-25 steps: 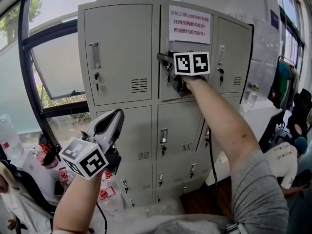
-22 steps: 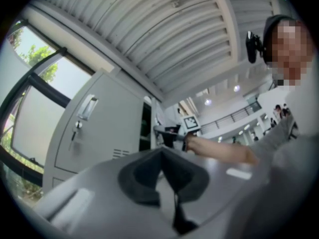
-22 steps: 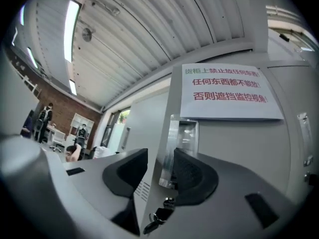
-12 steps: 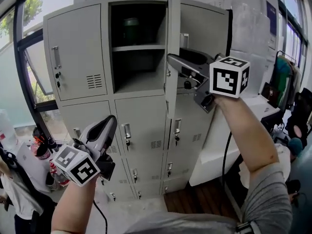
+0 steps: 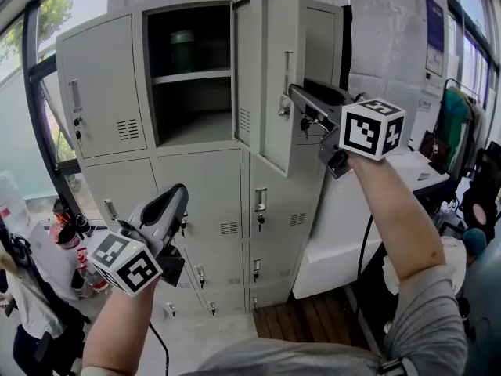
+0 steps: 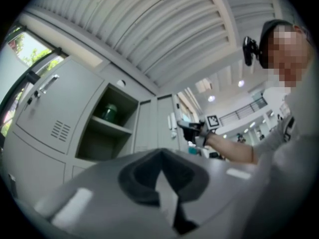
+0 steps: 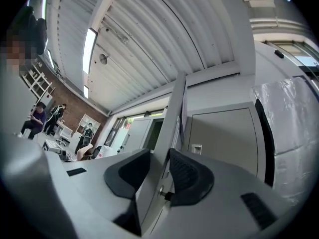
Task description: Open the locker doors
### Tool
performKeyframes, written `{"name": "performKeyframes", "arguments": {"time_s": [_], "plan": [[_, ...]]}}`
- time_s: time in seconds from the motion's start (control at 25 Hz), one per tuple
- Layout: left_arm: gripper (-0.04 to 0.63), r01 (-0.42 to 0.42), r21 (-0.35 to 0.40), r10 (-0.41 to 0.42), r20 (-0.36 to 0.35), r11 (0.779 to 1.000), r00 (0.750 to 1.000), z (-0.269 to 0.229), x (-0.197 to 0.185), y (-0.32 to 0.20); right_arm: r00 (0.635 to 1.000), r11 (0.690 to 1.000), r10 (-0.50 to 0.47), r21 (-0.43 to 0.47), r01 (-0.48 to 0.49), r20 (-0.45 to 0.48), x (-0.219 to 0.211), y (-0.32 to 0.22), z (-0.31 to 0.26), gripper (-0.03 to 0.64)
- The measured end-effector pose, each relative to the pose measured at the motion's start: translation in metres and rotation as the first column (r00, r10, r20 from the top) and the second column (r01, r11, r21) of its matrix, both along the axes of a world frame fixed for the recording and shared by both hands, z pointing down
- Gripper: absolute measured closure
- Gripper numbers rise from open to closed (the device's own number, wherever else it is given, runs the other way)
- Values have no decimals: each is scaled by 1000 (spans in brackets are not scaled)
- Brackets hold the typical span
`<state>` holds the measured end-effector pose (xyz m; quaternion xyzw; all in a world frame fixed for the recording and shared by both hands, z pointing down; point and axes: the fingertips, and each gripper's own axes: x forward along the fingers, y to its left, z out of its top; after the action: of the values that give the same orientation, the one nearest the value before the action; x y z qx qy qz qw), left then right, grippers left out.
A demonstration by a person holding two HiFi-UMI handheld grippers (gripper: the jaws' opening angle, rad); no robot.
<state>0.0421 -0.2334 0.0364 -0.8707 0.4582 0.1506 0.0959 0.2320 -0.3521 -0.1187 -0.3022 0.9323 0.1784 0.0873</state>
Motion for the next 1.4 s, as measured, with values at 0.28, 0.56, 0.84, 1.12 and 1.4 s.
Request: {"name": "performKeyframes", "arguments": {"time_s": [0.28,0.56,0.84,1.12,1.4], "plan": [[592,19,-19,-19,8,1000,1000,19,14,2,998,998,-31,50,28,52,18,35,41,485],[591,33,-114,-35,-15,993,999,99,18,6,978,962,-199,-177,208,70,7,76,250,485],[592,11,-185,-25,-70,983,997,156,18,8,972,895,-202,-379,234,123,-5,77,347,489],[591,46,-230,-69,-89,972,994,179,-13,11,970,890,-208,-387,242,130,-25,72,349,491],[591,124,-256,-154,-100,959,983,212,-102,22,950,849,-306,-435,299,56,-142,78,378,491]]}}
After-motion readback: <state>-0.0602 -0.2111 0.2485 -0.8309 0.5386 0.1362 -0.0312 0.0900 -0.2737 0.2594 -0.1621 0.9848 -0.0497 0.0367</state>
